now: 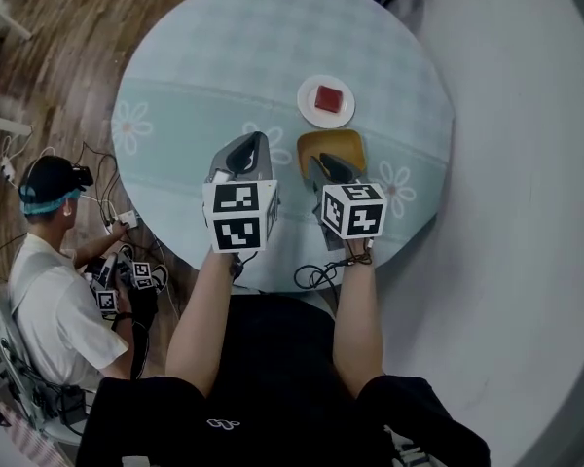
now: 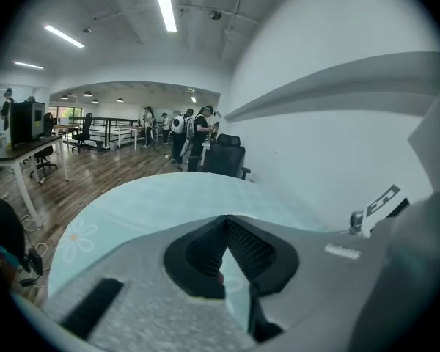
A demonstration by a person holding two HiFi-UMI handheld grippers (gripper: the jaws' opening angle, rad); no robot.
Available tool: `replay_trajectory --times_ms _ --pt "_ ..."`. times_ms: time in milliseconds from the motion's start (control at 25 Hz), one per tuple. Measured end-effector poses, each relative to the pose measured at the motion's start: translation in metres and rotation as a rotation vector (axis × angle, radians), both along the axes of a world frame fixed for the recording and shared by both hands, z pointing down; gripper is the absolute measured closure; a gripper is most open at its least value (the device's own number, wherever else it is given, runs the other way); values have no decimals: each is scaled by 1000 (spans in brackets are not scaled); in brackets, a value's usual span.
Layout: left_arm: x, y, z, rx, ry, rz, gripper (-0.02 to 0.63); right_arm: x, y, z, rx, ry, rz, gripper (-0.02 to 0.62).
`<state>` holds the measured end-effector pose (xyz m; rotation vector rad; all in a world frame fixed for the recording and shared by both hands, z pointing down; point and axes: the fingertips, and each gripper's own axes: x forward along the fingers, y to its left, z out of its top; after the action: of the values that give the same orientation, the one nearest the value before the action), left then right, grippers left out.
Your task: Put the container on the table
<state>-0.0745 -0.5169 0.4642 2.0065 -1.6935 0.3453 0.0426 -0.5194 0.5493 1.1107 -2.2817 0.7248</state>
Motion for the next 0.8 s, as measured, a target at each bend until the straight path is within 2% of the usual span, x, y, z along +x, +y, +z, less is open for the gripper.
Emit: replay_trajectory --times_ms 120,280,360,480,560,800 --pt "9 -4 -16 45 4 10 607 25 -23 -65 194 -79 87 584" --pt "33 -8 -29 88 16 46 607 48 -27 -152 428 -196 91 584" --pt "42 -10 -36 102 16 53 607 66 -25 -188 523 -265 144 584" --pt "56 -14 -49 133 9 68 606 101 -27 -211 562 -323 254 586" --pt "65 -14 -57 155 -4 80 606 118 -27 -213 561 -319 283 586" --pt "68 -17 -84 228 -31 66 607 126 -26 -221 600 -266 260 586"
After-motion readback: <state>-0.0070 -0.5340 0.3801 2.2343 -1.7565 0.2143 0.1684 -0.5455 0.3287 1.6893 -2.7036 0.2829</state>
